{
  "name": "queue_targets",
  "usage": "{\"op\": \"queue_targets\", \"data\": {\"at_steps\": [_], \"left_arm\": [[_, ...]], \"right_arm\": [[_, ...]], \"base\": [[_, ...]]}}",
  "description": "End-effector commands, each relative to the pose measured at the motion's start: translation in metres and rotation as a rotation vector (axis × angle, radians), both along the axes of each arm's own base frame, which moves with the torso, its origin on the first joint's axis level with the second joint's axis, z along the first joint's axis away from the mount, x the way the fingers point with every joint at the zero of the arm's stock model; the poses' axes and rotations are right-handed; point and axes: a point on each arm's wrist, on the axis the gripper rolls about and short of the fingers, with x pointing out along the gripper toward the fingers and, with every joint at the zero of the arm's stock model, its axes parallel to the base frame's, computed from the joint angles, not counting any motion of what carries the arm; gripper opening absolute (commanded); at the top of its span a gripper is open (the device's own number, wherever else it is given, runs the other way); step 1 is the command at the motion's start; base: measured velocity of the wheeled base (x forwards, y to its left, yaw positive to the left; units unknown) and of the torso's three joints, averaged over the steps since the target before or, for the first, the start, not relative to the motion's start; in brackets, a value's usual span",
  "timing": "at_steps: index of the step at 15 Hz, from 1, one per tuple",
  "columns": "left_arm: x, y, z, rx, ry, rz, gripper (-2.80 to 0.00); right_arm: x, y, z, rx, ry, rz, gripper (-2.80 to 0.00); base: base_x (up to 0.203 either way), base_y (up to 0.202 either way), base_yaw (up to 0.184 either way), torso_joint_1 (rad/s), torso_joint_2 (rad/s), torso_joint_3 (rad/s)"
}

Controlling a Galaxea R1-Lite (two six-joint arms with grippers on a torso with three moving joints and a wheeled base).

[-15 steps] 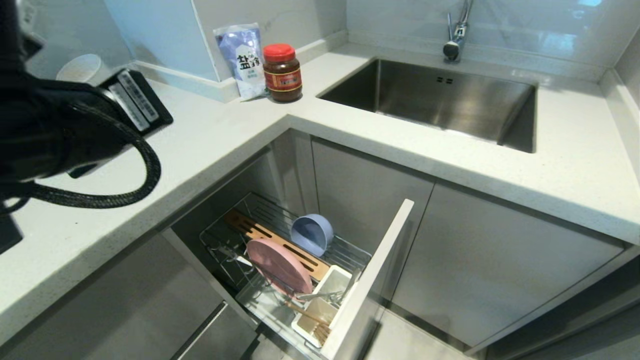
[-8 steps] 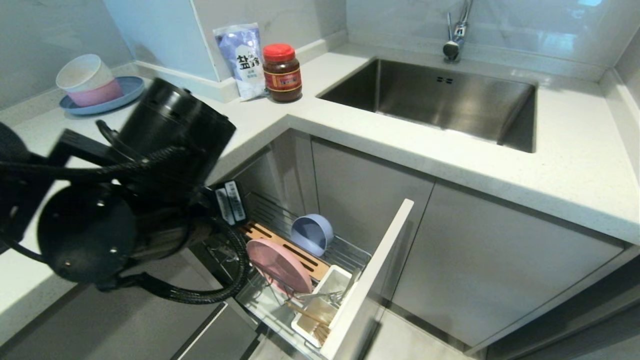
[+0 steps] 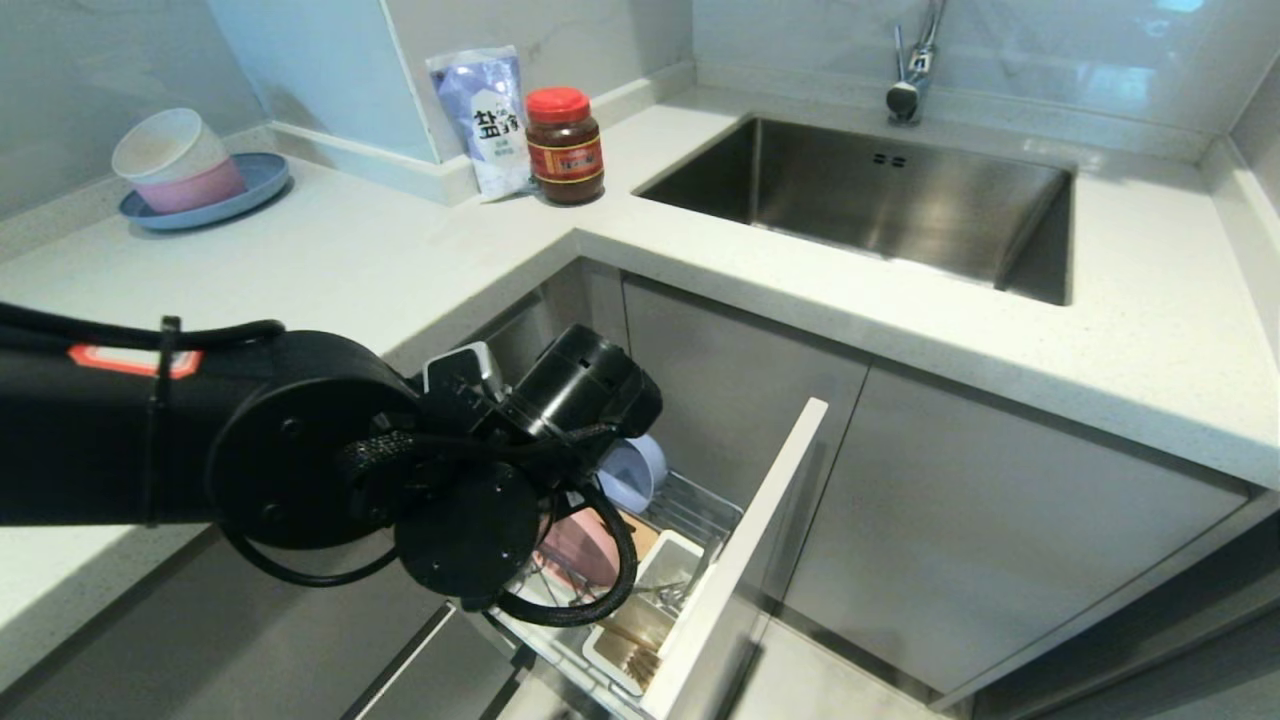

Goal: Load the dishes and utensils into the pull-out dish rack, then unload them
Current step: Take the plate out of the cupboard

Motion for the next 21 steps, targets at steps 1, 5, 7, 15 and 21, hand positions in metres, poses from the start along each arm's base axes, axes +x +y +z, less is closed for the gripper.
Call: {"op": "queue_targets", "data": {"at_steps": [1,5,7,15,21], "left_arm": [[0.011,-0.008,-0.020,0.027,0.027,0.023,-2.80],[0.031,-0.009,-0.041,0.030,0.042,0.078,-2.80],[0.034,-0.009,-0.045,0.038,0.051,0.083,0.00],[0.040,-0.015,-0.052,0.000,0.030,0.101,0.00],[0.062,-0.017,-0.081,0.008,0.043,0.144,0.00]], "right_arm": [[0.000,0.000,0.000,0.000,-0.003,0.000,-2.80],[0.000,0.000,0.000,0.000,-0.004,0.000,-2.80],[0.000,0.000,0.000,0.000,-0.004,0.001,-2.80],[0.000,0.000,0.000,0.000,-0.004,0.001,-2.80],[0.000,0.000,0.000,0.000,-0.003,0.000,-2.80]], "base": [[0.000,0.000,0.000,0.000,0.00,0.000],[0.000,0.000,0.000,0.000,0.00,0.000],[0.000,0.000,0.000,0.000,0.00,0.000],[0.000,0.000,0.000,0.000,0.00,0.000],[0.000,0.000,0.000,0.000,0.00,0.000]]}}
